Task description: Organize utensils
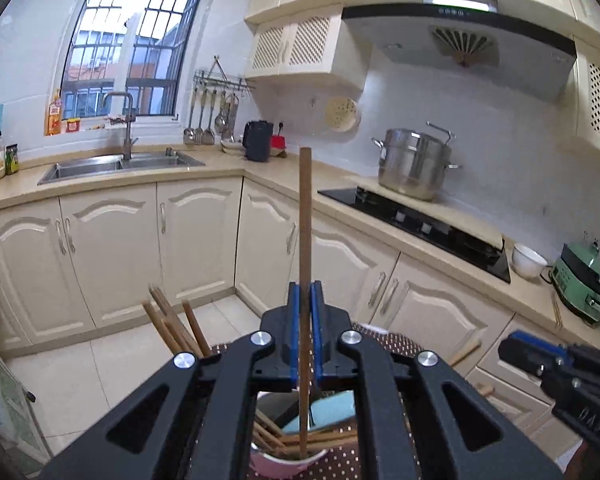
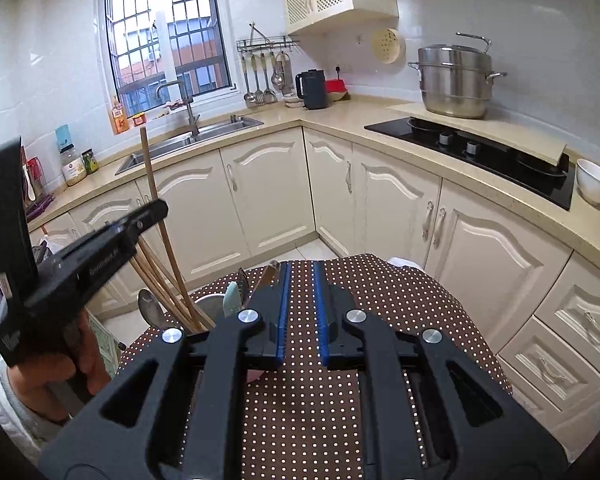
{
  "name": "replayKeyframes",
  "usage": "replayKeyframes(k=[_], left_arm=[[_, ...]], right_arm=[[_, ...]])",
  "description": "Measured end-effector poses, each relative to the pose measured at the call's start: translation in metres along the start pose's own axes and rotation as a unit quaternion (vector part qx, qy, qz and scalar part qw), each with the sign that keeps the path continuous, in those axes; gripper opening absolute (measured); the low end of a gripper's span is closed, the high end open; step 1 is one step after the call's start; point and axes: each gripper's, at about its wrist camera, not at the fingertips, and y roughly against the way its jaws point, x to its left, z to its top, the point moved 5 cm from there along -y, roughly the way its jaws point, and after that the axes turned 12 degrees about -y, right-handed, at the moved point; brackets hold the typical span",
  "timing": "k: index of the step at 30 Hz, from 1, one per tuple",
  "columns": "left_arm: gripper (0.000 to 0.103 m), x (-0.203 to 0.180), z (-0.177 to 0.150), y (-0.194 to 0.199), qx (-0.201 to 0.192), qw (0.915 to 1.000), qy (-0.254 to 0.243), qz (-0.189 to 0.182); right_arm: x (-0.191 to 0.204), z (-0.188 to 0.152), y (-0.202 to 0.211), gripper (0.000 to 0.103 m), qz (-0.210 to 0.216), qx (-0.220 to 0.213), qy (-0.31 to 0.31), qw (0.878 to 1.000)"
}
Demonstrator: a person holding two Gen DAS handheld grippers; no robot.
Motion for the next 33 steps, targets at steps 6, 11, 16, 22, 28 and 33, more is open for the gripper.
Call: replayKeyframes(k=[6,11,16,22,28,33], left_arm=[[0.005,0.001,-0.024,0.002,0.045,0.9989,-0.006,-0.015],[0.013,0.004,-0.038,0.007,0.088,0.9955,0.003,-0.036],[0.034,0.0,-0.043,0.024,0.109,0.9922,0.002,-0.061],[0.051,-0.001,-0.037,0.059,0.131,0.9878,-0.005,-0.084],[0.058,-0.002,-0.006,0.102,0.112,0.9917,-0.039,-0.049],[0.064,-0.004,0.027,0.137,0.08,0.9956,-0.047,-0.016]], right_arm=[[0.002,-0.001,0.001,0.012,-0.006,0.005,-0.008,1.0],[0.009,0.0,0.006,0.012,-0.014,0.007,-0.013,1.0],[0.018,0.001,0.019,0.012,-0.028,0.005,-0.022,0.999],[0.03,0.001,0.05,0.012,-0.053,0.002,-0.03,0.998],[0.042,0.006,0.088,0.027,-0.057,0.002,-0.022,0.998],[0.049,0.016,0.121,0.052,-0.041,-0.021,0.001,0.999]])
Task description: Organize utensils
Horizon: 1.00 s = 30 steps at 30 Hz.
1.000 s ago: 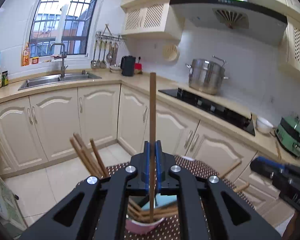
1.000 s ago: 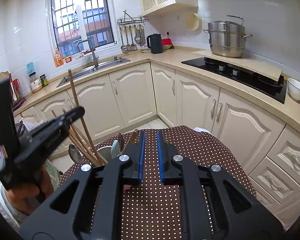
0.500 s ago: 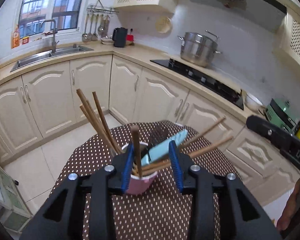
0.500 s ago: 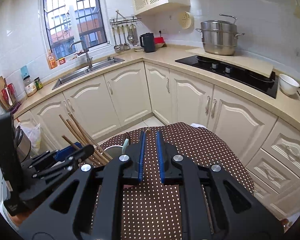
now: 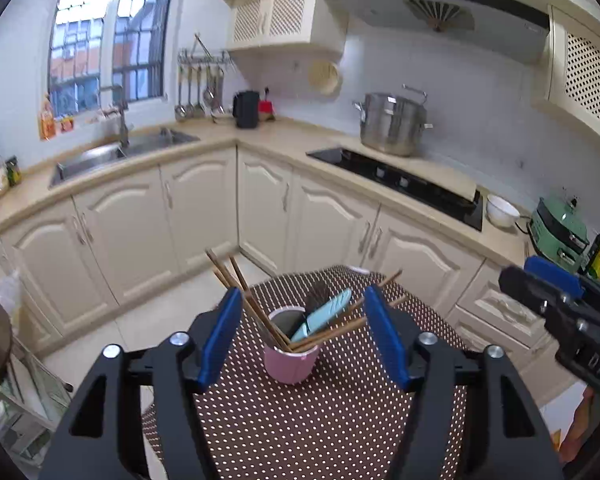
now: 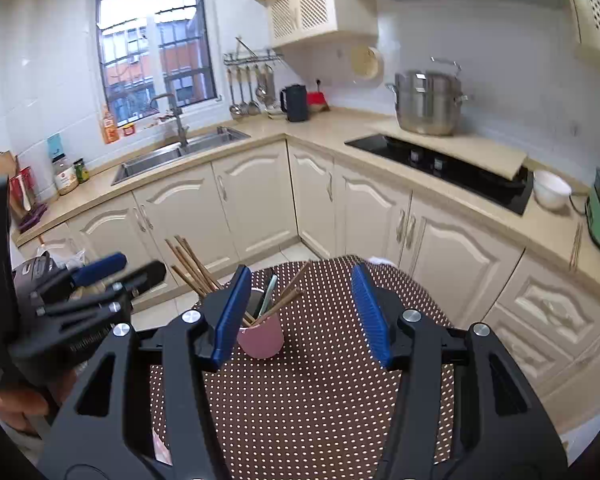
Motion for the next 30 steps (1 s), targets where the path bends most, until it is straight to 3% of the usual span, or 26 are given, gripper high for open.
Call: replayKeyframes(k=[4,13,30], left_arm=[[0.069,-0.01,0.018,0.037,-0.029,0.999,-0.002,0.033],[0.078,-0.055,0.027,0.098,-0.047,0.9979,-0.003,0.044],[0.081,-0.091,0.028,0.163,-0.093,0.9925,-0.028,0.074]], right_arm=[[-0.003,0.003,0.021,0.06,0.012,-0.003,0.016,1.0],[-0.021,0.004,0.077,0.075,0.022,-0.011,0.036,0.999],[-0.03,0.006,0.143,0.083,0.047,-0.066,0.048,0.996]])
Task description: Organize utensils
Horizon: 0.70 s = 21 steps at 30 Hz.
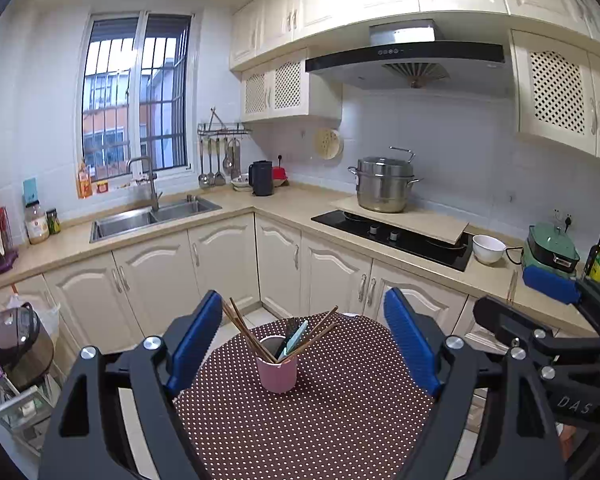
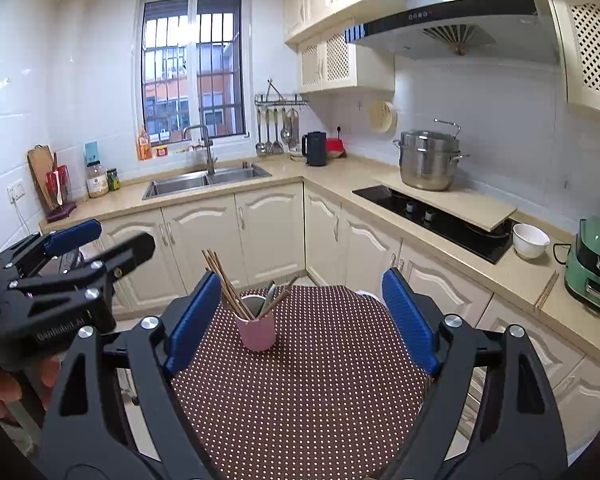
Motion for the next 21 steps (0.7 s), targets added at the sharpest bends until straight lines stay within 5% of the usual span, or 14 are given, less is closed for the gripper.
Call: replayKeyframes(k=[21], left_arm=[[0.082,0.003,0.004,0.014,-0.025,0.9996,-0.004,0.006]], right_arm=[[0.01,0.0,0.01,0.086,0.009,-0.017,0.0,1.0]])
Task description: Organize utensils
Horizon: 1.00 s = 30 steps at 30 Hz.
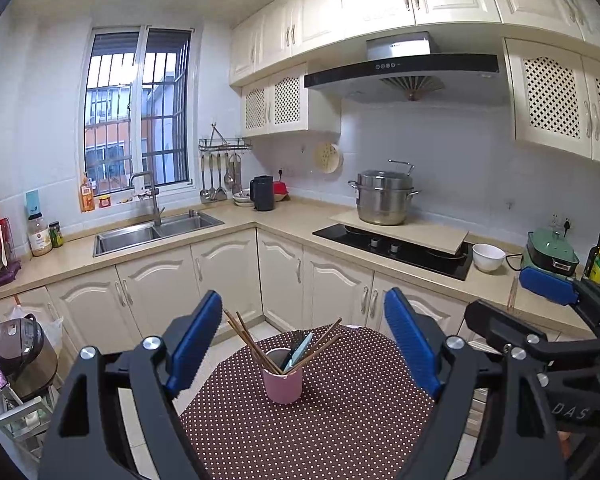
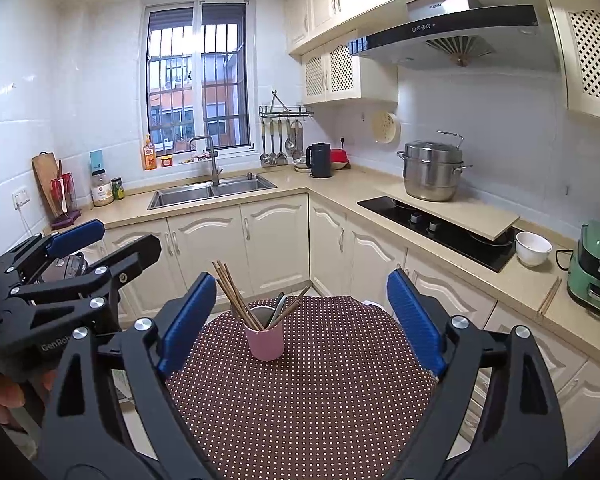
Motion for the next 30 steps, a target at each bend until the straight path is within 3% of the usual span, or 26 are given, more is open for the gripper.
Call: replayKeyframes(k=[30], left_arm=[[0.082,-0.0013,0.0018,-0.0007,0.0,1.0,-0.008,0.004]], right_arm=[[-0.0019,-0.0025,-0.003,0.087,0.002,0.01,-0.011,1.0]])
